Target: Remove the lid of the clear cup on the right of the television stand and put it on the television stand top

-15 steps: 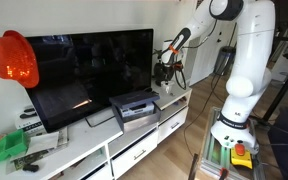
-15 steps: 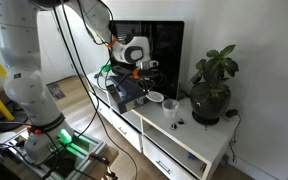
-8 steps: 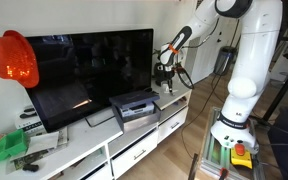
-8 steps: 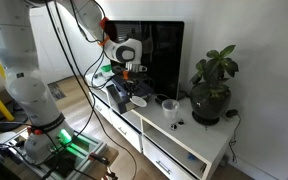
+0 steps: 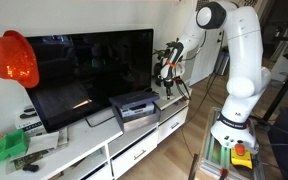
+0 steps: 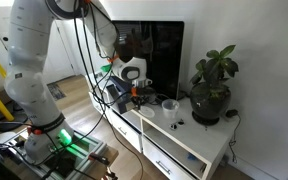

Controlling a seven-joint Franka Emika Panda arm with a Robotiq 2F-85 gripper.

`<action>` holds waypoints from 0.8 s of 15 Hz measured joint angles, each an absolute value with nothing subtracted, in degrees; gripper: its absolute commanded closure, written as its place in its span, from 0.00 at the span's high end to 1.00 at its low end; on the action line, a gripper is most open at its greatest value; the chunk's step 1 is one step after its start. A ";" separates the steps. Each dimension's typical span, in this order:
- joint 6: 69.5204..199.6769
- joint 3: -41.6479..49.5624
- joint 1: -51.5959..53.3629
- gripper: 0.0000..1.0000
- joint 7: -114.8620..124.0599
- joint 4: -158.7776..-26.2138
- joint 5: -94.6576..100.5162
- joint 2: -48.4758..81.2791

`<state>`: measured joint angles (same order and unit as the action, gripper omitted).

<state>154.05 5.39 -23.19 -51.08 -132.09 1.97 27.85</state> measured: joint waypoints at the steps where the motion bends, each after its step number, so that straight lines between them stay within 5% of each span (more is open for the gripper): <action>1: 156.36 4.32 -24.52 0.02 -52.34 -131.17 1.13 29.79; 8: 160.66 -2.44 -31.86 0.02 -58.88 -125.04 0.42 38.93; 10: 160.86 -2.50 -32.27 0.31 -59.95 -123.92 0.55 40.49; 12: 161.01 -2.47 -32.50 0.44 -60.53 -123.01 0.55 41.79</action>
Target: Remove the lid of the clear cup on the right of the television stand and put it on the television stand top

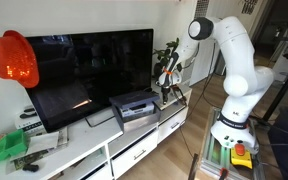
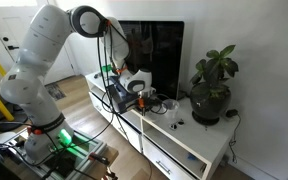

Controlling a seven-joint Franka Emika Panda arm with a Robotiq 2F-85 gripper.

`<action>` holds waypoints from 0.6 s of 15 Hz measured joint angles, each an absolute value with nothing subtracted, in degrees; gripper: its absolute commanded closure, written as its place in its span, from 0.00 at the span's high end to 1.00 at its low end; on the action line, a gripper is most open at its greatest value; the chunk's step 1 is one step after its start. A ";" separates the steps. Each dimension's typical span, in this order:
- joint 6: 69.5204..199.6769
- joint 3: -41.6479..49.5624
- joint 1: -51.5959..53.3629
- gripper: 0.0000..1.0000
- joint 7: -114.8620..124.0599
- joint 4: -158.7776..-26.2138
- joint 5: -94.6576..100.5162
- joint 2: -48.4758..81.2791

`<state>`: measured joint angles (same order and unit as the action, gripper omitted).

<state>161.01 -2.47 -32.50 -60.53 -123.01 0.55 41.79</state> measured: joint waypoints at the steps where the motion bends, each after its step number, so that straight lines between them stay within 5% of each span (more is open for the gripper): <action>1: 161.02 -2.47 -32.61 0.50 -60.77 -122.59 0.55 42.28; 9: 159.50 -3.13 -32.75 0.99 -59.99 -125.20 0.47 33.83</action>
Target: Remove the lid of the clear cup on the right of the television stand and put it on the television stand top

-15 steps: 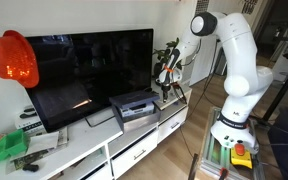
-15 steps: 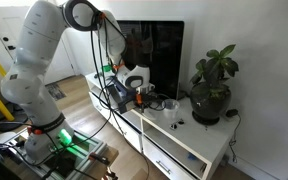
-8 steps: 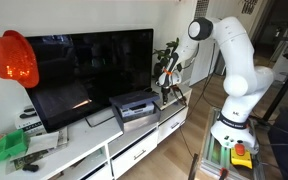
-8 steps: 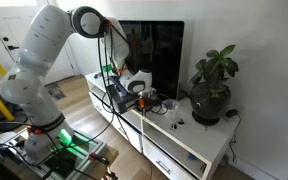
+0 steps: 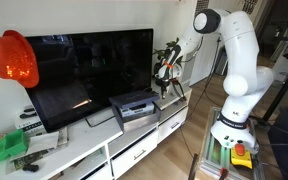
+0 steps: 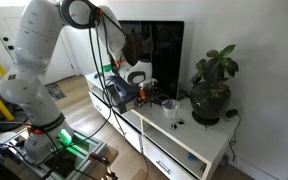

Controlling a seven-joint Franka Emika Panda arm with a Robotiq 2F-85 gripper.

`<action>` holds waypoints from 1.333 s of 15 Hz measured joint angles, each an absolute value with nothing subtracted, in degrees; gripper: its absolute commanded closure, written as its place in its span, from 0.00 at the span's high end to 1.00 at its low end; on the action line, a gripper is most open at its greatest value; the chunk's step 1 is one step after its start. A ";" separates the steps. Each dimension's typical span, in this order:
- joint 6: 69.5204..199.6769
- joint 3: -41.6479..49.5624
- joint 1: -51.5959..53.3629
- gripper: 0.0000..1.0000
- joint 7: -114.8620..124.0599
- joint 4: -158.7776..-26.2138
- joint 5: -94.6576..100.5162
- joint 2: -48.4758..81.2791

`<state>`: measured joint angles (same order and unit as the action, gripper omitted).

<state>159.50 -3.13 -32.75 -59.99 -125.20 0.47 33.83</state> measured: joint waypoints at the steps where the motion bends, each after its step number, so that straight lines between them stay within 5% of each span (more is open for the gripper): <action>1: 158.75 -2.53 -32.32 1.00 -58.15 -126.50 0.38 30.82; 9: 146.21 11.82 -22.79 1.00 -33.72 -130.51 5.08 9.62; 20: 136.24 15.15 -21.12 1.00 -11.64 -128.12 4.35 6.65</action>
